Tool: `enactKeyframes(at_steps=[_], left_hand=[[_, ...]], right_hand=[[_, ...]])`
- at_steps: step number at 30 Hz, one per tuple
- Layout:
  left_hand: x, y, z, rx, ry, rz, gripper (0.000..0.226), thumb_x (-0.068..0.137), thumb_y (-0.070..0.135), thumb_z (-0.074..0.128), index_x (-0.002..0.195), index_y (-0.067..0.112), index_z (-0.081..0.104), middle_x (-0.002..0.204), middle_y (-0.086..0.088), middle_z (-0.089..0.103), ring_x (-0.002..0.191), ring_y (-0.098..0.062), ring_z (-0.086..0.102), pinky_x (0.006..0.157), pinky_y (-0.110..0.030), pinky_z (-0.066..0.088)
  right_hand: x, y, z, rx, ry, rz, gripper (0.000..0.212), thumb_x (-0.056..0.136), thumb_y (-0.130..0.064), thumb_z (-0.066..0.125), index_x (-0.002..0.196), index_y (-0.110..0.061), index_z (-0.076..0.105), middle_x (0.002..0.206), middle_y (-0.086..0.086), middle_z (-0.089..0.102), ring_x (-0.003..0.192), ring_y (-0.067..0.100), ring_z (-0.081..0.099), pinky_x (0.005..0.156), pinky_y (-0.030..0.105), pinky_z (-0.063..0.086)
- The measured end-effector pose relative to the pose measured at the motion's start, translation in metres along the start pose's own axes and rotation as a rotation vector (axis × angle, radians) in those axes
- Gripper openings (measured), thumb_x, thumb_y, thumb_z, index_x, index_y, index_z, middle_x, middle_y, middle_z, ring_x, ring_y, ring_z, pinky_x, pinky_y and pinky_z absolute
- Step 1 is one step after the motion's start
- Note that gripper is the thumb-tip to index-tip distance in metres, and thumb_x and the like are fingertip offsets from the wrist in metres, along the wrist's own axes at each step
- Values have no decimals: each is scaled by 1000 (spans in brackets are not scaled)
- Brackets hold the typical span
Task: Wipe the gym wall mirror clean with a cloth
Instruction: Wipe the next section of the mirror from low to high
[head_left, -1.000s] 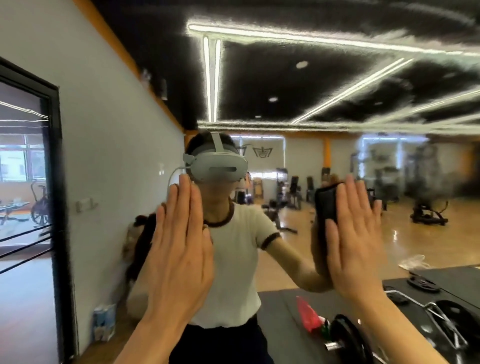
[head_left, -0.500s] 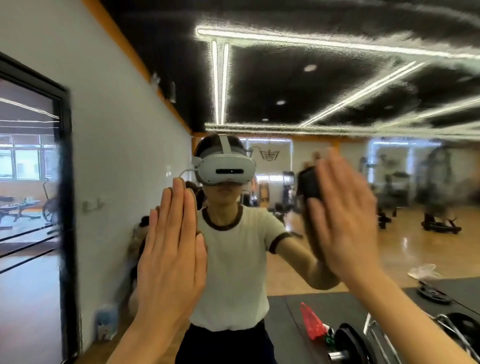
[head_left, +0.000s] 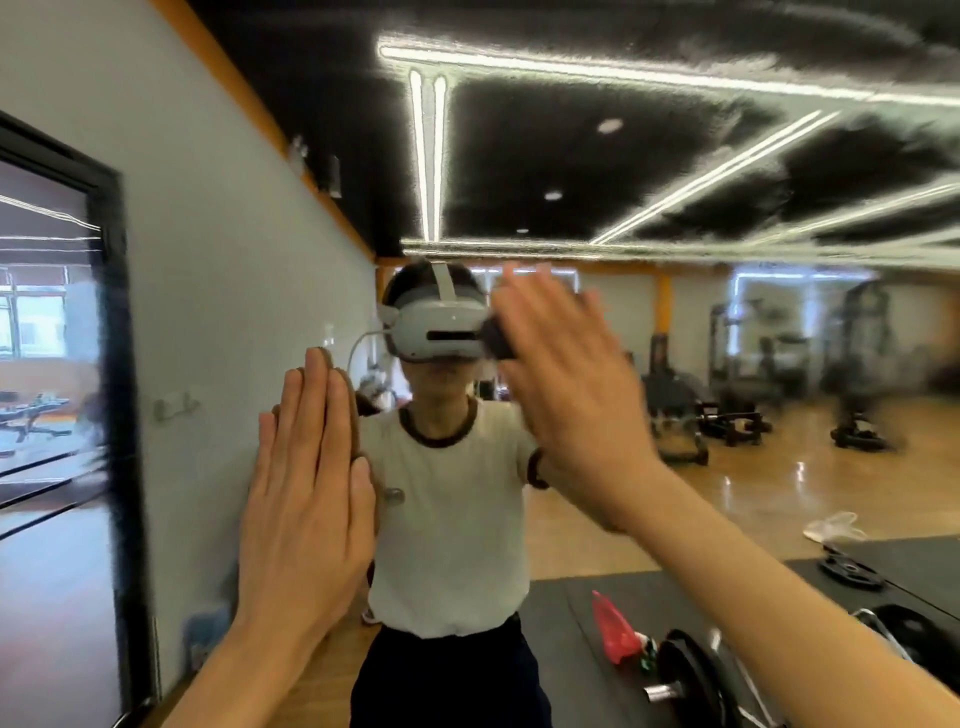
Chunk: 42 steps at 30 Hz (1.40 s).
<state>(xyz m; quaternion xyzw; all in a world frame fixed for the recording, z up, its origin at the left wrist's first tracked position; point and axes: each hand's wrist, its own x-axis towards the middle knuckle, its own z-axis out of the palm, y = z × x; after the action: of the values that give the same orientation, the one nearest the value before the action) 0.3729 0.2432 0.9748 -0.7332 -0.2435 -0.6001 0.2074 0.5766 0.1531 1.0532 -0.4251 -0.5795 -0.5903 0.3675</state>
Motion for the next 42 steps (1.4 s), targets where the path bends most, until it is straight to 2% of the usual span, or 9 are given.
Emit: enactKeyframes(at_steps=[7, 10, 13, 17, 23, 27, 32, 37, 42], left_hand=[[4, 37, 12, -33, -2, 44, 62, 103, 19, 28, 161, 8, 9, 169, -11, 8, 156, -19, 2, 126, -31, -4], [8, 61, 27, -63, -2, 59, 62, 102, 11, 33, 160, 4, 12, 169, -13, 8, 156, -22, 3, 126, -33, -5], [9, 69, 34, -52, -7, 41, 66, 101, 8, 38, 160, 5, 8, 169, -10, 3, 157, -21, 2, 126, -34, -5], [10, 70, 34, -68, -18, 28, 62, 103, 14, 31, 161, 4, 9, 170, -7, 0, 157, -21, 0, 126, -31, -6], [10, 70, 37, -31, -4, 32, 65, 101, 14, 30, 161, 8, 4, 170, -5, -3, 157, -22, 0, 126, -31, -6], [10, 70, 38, -26, 17, 34, 65, 100, 12, 31, 160, 6, 7, 169, 1, -9, 157, -18, -2, 126, -31, -6], [9, 70, 37, -7, 3, 35, 64, 101, 14, 30, 160, 4, 9, 169, -4, -3, 157, -20, 0, 126, -31, -5], [9, 68, 39, 10, 3, 31, 63, 102, 17, 28, 160, 4, 9, 169, -4, -3, 157, -19, 0, 126, -30, -5], [8, 70, 40, 14, 0, 25, 64, 102, 20, 28, 160, 5, 8, 169, -5, -2, 157, -19, -1, 126, -30, -5]], right_hand=[[-42, 61, -25, -65, 255, 677, 50, 109, -18, 35, 156, -4, 28, 165, 12, 23, 154, 15, 10, 125, 26, -2], [-43, 65, 53, -193, -57, 607, 65, 106, -25, 49, 159, -4, 18, 168, 14, 9, 155, 8, -1, 127, 34, -2], [-45, 38, 68, -232, -319, 256, 70, 106, -42, 37, 162, -18, 3, 169, 7, -8, 156, 24, -9, 126, 48, 6], [-37, 31, -36, -1, 14, 133, 49, 100, -12, 46, 148, -1, 42, 154, 21, 40, 148, 25, 26, 122, 25, 8], [-80, 77, -39, -72, 197, 781, 53, 108, -24, 27, 157, -6, 24, 165, 9, 21, 154, 22, 12, 126, 37, -3], [-68, -14, -1, -79, 87, 418, 70, 89, 1, 57, 152, -4, 26, 158, 13, 28, 150, 24, 16, 125, 31, -8], [-105, 3, -16, -109, -176, -29, 55, 106, -23, 43, 156, -10, 22, 164, 5, 20, 155, 21, 11, 126, 38, 5], [-150, 96, -57, -98, -38, 507, 53, 110, -32, 22, 156, -7, 24, 164, 6, 21, 155, 15, 6, 126, 37, 2], [-123, 51, -33, -74, 163, 787, 51, 107, -23, 34, 153, 0, 32, 162, 17, 27, 152, 30, 19, 125, 45, 5]])
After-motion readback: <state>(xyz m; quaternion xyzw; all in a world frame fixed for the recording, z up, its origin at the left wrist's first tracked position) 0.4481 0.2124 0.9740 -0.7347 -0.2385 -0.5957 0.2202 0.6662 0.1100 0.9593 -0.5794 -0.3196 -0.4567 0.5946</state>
